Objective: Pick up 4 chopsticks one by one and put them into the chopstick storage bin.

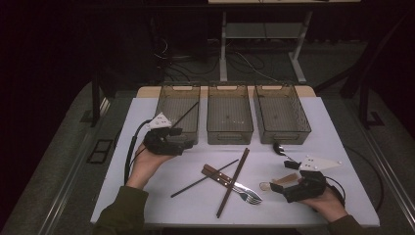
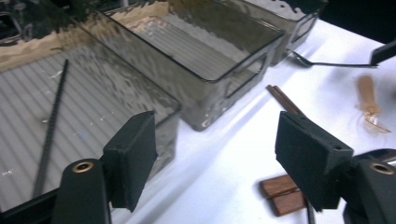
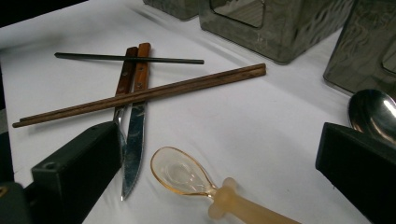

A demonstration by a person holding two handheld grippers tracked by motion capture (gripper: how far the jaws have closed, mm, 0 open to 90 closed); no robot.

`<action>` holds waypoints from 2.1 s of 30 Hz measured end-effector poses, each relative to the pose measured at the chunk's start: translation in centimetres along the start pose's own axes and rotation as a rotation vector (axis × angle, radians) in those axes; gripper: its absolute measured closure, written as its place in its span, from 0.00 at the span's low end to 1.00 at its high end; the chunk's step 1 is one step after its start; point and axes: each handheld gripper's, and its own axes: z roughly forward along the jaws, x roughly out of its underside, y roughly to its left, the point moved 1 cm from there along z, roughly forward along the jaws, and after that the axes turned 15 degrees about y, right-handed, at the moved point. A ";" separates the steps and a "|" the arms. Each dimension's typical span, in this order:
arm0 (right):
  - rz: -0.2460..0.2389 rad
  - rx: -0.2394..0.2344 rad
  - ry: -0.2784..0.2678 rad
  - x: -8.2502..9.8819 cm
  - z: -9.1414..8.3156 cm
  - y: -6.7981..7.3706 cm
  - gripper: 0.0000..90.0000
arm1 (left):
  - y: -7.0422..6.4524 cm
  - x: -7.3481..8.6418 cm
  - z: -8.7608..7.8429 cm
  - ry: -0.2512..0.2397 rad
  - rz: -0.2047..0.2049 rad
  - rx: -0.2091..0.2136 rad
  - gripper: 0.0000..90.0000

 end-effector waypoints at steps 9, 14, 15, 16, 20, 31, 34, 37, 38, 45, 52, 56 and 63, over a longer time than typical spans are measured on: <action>0.011 -0.001 -0.007 0.0 -0.1 0.1 0.00 | -1.9 1.8 0.0 0.001 0.036 -0.012 0.25; 0.009 0.005 -0.013 -0.1 0.0 0.0 0.00 | -2.5 3.0 0.0 0.009 0.038 -0.010 0.23; 0.011 0.007 -0.013 -0.1 0.0 0.0 0.00 | -2.6 3.2 0.0 0.013 0.039 -0.006 0.23; 0.013 0.007 -0.012 -0.1 0.0 0.0 0.00 | -2.7 3.3 0.1 0.020 0.042 -0.006 0.23; 0.019 0.005 -0.018 -0.2 0.0 -0.1 0.00 | -3.1 3.9 0.5 0.033 0.044 0.003 0.22; 0.023 0.004 -0.009 -0.2 0.1 0.1 0.00 | -4.6 4.9 1.7 0.090 0.098 0.011 0.23; 0.020 0.004 -0.011 -0.2 0.1 0.2 0.00 | -4.8 5.0 2.0 0.101 0.116 0.017 0.23; 0.025 0.002 -0.010 -0.2 0.1 0.1 0.00 | -4.9 5.0 2.2 0.109 0.121 0.025 0.25; 0.023 0.004 -0.008 -0.2 0.2 0.1 0.00 | -4.9 5.0 2.3 0.115 0.127 0.028 0.25; 0.028 0.003 -0.010 -0.2 0.2 0.1 0.00 | -5.3 5.1 3.0 0.146 0.146 0.036 0.29; 0.033 0.002 -0.007 -0.1 0.2 0.0 0.00 | -5.5 5.2 3.5 0.169 0.169 0.045 0.42; 0.029 0.000 -0.011 -0.1 0.2 0.1 0.00 | -5.8 5.3 3.8 0.188 0.182 0.060 0.53; 0.036 0.003 -0.004 -0.1 0.3 0.0 0.00 | -5.9 5.4 4.2 0.226 0.195 0.071 0.67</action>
